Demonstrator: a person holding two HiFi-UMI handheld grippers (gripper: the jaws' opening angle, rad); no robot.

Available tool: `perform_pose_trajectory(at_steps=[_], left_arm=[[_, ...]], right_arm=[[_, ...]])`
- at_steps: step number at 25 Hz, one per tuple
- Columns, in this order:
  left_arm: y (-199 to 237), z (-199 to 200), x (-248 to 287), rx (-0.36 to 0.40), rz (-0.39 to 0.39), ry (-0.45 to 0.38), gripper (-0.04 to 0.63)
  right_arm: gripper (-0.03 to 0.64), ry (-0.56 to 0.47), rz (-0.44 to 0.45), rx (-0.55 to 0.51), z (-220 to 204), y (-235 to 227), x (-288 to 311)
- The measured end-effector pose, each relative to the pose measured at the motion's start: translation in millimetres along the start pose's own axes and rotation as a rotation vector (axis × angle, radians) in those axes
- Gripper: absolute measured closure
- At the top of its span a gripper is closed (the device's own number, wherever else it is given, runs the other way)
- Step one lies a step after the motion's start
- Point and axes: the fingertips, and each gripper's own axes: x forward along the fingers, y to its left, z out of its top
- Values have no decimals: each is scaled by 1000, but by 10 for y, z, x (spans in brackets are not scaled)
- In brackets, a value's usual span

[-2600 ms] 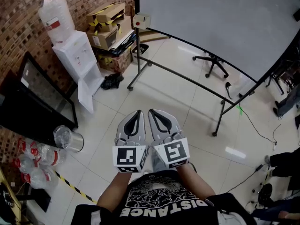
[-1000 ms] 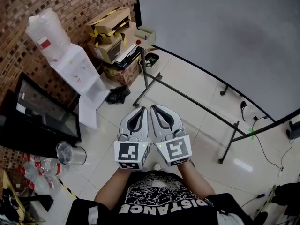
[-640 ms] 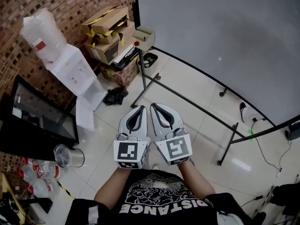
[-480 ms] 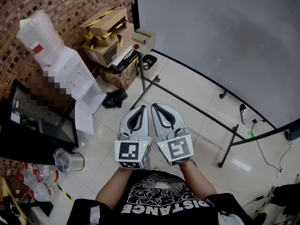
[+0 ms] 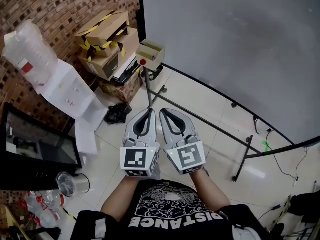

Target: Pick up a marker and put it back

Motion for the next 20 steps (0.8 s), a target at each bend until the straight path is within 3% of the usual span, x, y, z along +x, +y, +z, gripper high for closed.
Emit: perform_pose_trajectory(at_steps=[20], left_arm=[[801, -22, 1064, -14, -109, 43, 591]], right_arm=[[606, 58, -106, -18, -125, -584, 1417]])
